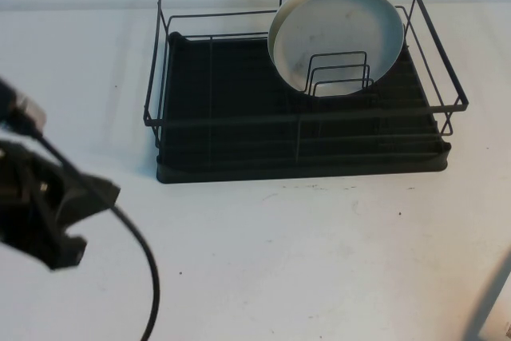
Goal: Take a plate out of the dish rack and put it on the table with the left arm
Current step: Grasp the plate from the shelf
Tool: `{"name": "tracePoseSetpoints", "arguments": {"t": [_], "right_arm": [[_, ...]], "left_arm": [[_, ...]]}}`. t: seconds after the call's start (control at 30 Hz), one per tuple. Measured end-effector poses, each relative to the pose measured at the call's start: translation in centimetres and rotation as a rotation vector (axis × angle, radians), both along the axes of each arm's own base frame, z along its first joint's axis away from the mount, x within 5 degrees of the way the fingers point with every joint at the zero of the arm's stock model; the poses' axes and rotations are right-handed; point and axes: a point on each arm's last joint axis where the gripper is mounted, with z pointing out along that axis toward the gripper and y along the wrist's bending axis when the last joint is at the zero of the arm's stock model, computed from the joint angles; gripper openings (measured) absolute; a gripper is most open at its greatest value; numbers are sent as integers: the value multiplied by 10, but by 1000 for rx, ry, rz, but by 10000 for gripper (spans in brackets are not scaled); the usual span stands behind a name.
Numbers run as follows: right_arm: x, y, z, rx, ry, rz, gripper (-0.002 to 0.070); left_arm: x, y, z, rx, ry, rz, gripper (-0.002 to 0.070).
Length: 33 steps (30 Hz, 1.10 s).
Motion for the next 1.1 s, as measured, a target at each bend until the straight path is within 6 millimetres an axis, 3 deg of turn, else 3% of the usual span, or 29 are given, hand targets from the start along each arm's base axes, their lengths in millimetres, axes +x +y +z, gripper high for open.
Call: {"name": "tracePoseSetpoints", "arguments": {"t": [0.4, 0.8, 0.9, 1.1], "right_arm": [[0, 0, 0, 0, 0, 0, -20], [0, 0, 0, 0, 0, 0, -20], [0, 0, 0, 0, 0, 0, -20], [0, 0, 0, 0, 0, 0, -20]], "left_arm": [[79, -25, 22, -40, -12, -97, -3], [146, -87, 33, -45, -160, -162, 4], [160, -102, 25, -38, -150, -186, 62], [183, -128, -2, -4, -133, -233, 316]]}}
